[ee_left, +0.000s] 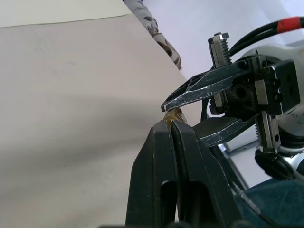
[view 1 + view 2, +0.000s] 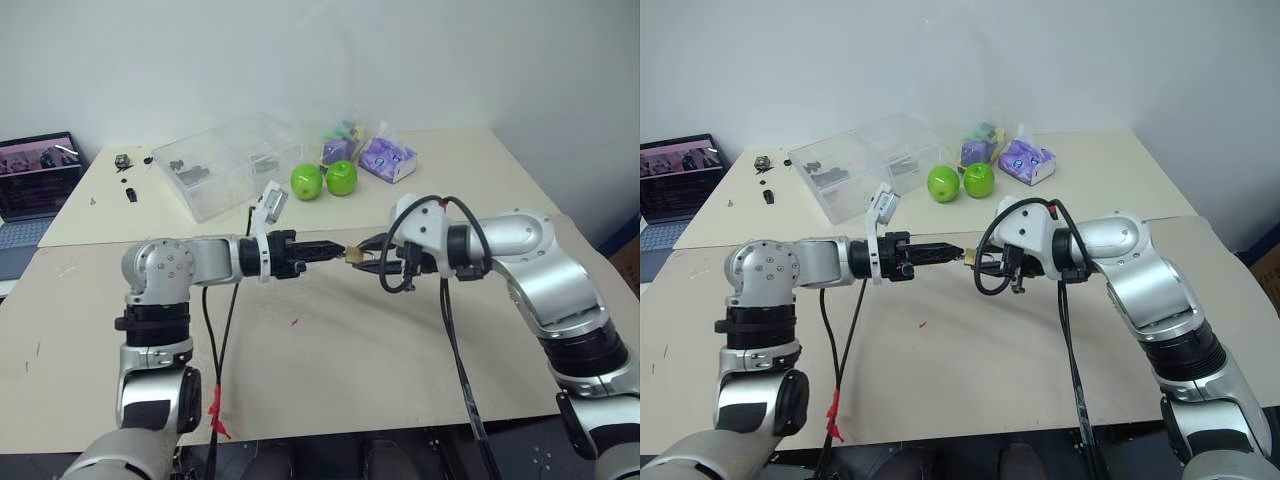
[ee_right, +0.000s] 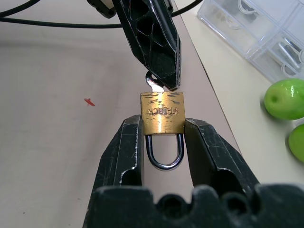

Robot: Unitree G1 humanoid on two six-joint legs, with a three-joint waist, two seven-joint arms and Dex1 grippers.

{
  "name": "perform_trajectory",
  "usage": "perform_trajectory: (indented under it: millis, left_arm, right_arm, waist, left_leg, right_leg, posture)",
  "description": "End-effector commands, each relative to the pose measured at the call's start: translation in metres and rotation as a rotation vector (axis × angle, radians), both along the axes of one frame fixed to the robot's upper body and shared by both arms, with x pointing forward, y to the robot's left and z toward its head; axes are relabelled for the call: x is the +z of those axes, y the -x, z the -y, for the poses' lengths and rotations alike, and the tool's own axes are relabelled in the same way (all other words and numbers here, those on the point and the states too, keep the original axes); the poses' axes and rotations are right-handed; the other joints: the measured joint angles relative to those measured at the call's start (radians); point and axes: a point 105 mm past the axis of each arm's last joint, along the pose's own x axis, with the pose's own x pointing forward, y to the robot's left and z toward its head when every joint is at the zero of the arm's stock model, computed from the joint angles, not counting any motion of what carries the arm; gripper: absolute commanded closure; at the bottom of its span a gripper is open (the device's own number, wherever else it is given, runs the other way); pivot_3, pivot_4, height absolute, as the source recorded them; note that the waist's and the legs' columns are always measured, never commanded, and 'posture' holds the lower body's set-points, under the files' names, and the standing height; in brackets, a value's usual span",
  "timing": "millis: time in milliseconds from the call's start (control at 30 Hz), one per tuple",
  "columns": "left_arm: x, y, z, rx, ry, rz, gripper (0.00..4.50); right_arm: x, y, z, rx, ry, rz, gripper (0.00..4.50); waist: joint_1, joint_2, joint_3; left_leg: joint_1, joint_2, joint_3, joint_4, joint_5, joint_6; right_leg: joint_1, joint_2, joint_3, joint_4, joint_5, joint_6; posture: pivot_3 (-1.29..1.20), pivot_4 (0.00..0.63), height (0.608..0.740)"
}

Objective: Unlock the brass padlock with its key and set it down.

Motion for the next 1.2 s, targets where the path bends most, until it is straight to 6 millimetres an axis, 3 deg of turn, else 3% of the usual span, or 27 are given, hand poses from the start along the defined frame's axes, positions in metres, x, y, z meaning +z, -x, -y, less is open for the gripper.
perform_trajectory:
  millis: [33, 400, 633, 1200]
  left_arm:
    - [0.005, 0.006, 0.003, -0.061, -0.043, 0.072, 4.43]
    - [0.007, 0.013, 0.004, -0.210, -0.213, 0.446, 4.43]
    - [0.014, 0.008, 0.008, -0.244, -0.304, 0.687, 4.43]
    - [0.022, 0.018, 0.012, -0.316, -0.309, 0.885, 4.43]
  right_arm:
    - [0.022, 0.000, 0.000, -0.004, -0.011, 0.092, 3.59]
    - [0.024, 0.000, 0.000, -0.006, -0.010, 0.092, 3.59]
    - [0.024, 0.000, -0.001, -0.004, -0.010, 0.092, 3.59]
    - [0.026, 0.000, -0.003, 0.001, -0.003, 0.087, 3.59]
  waist:
    - [0.000, 0.000, 0.000]
    - [0.000, 0.000, 0.000]
    - [0.001, 0.000, 0.000]
    - [0.000, 0.000, 0.000]
  left_leg:
    - [0.000, 0.000, 0.000, 0.000, 0.000, 0.000]
    - [-0.001, 0.000, 0.000, 0.000, 0.000, 0.000]
    - [-0.002, 0.000, 0.000, 0.000, 0.000, 0.000]
    - [-0.003, 0.000, 0.000, 0.001, 0.000, 0.001]
  right_leg:
    - [0.000, 0.000, 0.000, 0.000, 0.000, 0.000]
    - [0.000, 0.000, 0.000, -0.002, 0.000, 0.000]
    - [0.000, 0.000, -0.001, -0.003, 0.000, 0.000]
    - [-0.001, 0.000, -0.001, -0.002, 0.000, 0.000]
  posture:
    - [0.00, 0.150, 0.740]
    - [0.00, 0.150, 0.740]
    - [0.00, 0.150, 0.740]
    - [0.00, 0.150, 0.740]
